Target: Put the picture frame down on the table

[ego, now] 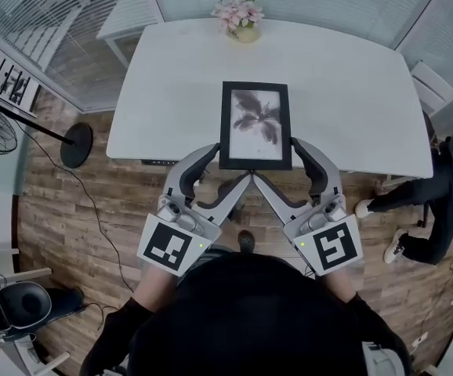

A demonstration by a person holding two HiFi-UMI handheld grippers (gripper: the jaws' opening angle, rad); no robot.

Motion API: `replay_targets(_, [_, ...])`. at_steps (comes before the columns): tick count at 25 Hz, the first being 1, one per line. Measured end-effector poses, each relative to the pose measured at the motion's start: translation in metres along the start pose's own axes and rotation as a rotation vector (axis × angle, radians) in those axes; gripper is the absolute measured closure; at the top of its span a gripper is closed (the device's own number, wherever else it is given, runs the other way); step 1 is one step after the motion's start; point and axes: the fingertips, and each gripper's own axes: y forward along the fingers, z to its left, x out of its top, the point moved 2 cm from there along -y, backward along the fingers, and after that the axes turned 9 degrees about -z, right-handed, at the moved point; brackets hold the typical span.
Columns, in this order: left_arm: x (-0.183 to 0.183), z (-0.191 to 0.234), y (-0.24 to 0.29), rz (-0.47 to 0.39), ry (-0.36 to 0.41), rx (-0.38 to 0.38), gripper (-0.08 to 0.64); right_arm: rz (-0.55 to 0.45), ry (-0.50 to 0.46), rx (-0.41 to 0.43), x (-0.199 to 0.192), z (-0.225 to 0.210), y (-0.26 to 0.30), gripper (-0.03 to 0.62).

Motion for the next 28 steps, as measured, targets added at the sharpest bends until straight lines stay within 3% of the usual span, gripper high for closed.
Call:
replay_targets(7, [-0.008, 0.085, 0.068, 0.005, -0.022, -0.008, 0.302, 0.018, 0.003, -0.010, -0.013, -0.064, 0.087, 0.273])
replay_targets(18, [-0.016, 0.090, 0.067, -0.022, 0.006, -0.068, 0.302, -0.005, -0.034, -0.062, -0.020, -0.060, 0.088, 0.273])
replay_targets(25, [-0.024, 0.156, 0.120, -0.008, -0.017, -0.084, 0.302, 0.020, -0.022, -0.082, -0.031, -0.109, 0.155, 0.273])
replay_targets(28, [-0.028, 0.161, 0.120, -0.004, -0.014, -0.101, 0.302, 0.023, -0.015, -0.095, -0.035, -0.109, 0.159, 0.273])
